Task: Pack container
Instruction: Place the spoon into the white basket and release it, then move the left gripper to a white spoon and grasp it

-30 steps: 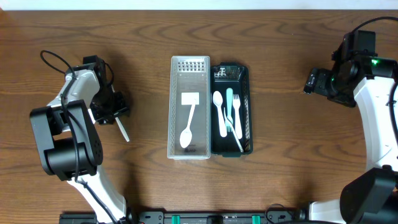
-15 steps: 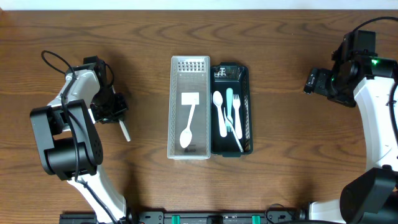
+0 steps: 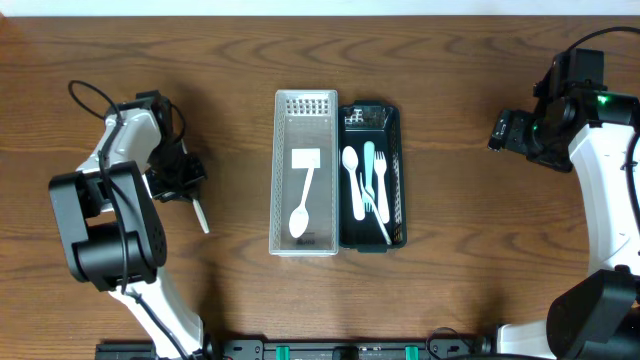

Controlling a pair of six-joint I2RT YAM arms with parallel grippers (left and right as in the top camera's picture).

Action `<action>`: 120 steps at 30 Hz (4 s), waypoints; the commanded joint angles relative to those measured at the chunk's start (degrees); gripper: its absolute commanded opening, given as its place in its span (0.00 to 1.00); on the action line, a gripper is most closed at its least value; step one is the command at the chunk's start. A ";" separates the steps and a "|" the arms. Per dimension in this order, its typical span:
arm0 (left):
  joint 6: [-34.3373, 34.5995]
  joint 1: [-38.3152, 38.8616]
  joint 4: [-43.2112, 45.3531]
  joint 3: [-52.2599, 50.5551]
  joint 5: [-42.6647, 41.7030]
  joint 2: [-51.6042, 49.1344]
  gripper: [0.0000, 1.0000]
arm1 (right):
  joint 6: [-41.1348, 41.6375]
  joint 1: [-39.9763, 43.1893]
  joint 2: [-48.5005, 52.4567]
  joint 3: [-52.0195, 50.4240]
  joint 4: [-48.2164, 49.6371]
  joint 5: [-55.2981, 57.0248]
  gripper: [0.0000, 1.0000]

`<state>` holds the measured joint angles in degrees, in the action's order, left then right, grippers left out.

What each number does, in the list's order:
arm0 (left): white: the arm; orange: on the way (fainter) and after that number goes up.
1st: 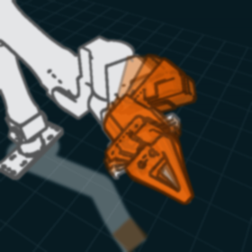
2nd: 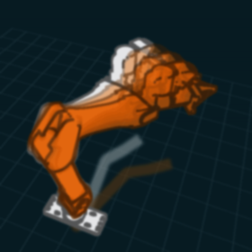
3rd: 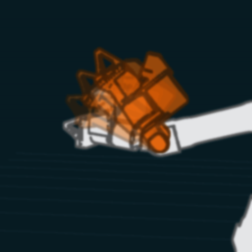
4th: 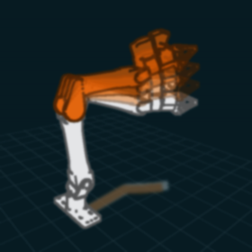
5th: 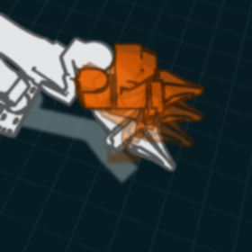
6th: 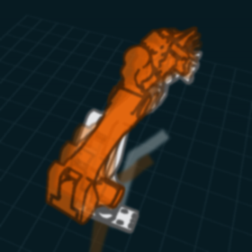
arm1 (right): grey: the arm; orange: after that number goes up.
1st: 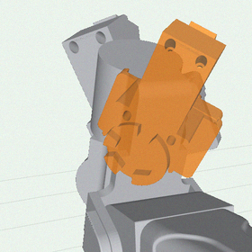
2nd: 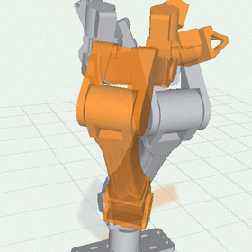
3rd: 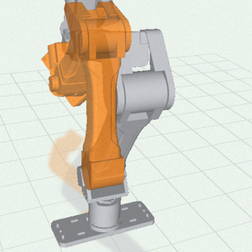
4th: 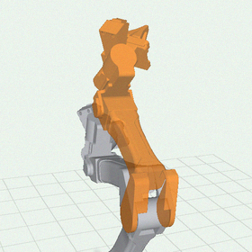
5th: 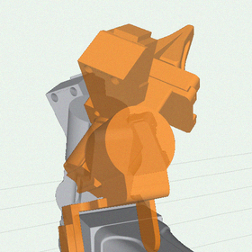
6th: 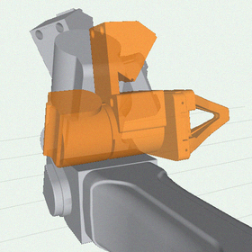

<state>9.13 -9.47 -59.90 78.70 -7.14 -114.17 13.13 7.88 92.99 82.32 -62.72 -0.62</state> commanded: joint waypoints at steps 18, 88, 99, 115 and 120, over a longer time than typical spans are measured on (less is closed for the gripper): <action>4.17 36.24 2.03 4.00 0.68 20.87 0.06 | -0.57 -0.02 0.35 -0.11 0.11 -0.26 0.91; 0.44 -12.35 15.50 -14.03 6.19 10.43 0.86 | -3.58 -0.02 0.35 -0.11 -0.37 0.24 0.92; -0.55 -12.96 16.57 -14.10 6.05 10.40 0.86 | -3.56 -0.02 0.35 -0.11 -0.39 0.22 0.92; -2.27 -12.96 18.27 -14.10 3.45 4.26 0.86 | -3.56 -0.02 0.35 -0.11 -1.31 0.20 0.92; -2.25 -12.96 18.45 -14.10 3.02 1.92 0.86 | -3.56 -0.02 0.35 -0.11 -1.62 0.22 0.92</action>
<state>7.42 -22.39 -41.78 65.39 -4.10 -108.66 10.17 7.88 92.99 82.32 -64.20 -0.60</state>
